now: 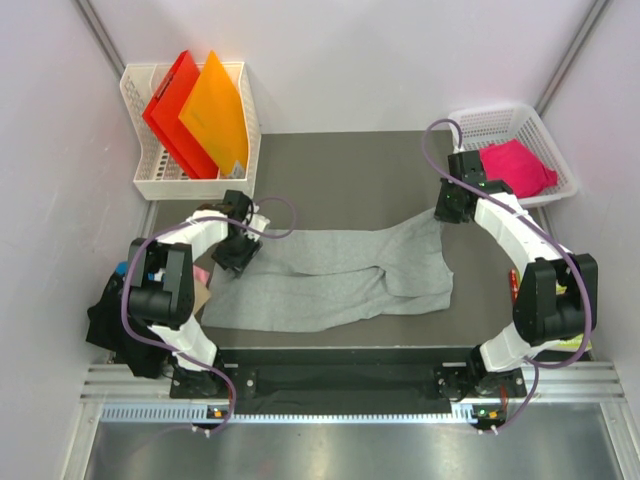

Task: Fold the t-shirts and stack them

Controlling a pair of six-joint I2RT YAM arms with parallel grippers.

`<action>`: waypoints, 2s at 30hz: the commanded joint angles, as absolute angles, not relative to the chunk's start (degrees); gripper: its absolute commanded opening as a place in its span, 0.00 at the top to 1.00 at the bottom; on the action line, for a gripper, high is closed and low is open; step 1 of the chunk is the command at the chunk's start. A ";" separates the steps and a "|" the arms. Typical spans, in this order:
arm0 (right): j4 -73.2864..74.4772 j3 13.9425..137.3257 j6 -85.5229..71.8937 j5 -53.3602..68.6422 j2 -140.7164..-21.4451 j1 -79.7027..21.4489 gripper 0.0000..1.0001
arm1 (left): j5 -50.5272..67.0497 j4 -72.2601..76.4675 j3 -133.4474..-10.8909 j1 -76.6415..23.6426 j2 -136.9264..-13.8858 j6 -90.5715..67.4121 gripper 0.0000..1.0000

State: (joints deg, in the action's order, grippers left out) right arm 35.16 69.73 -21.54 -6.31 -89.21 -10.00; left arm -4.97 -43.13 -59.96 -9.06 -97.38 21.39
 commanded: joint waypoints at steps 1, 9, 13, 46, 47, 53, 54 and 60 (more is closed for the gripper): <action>33.84 69.52 -20.92 -6.94 -85.96 -10.28 1.00 | -5.27 -42.45 -61.26 -8.44 -97.47 22.24 0.51; 33.93 68.38 -20.65 -7.03 -84.91 -10.28 1.00 | -4.22 -41.84 -61.79 -7.03 -99.93 22.41 0.60; 33.93 67.68 -20.48 -7.47 -84.38 -10.20 1.00 | -3.78 -41.92 -62.14 -5.89 -100.55 22.68 0.63; 41.92 81.48 -19.42 -11.50 -99.23 -10.20 0.25 | -6.15 -47.99 -68.12 -5.80 -94.48 24.78 1.00; 41.75 80.52 -19.42 -11.86 -98.36 -10.28 0.27 | -6.15 -47.90 -68.03 -5.80 -94.22 24.87 1.00; 44.12 70.24 -20.83 -10.29 -91.07 -10.37 0.40 | -5.98 -47.90 -68.20 -5.80 -94.04 24.87 1.00; 43.77 66.74 -20.83 -10.20 -88.62 -10.37 0.40 | -5.98 -47.90 -68.20 -5.80 -94.22 24.70 1.00; 40.87 58.37 -21.36 -8.35 -84.81 -10.37 0.46 | -6.06 -48.25 -69.08 -5.80 -94.83 24.96 1.00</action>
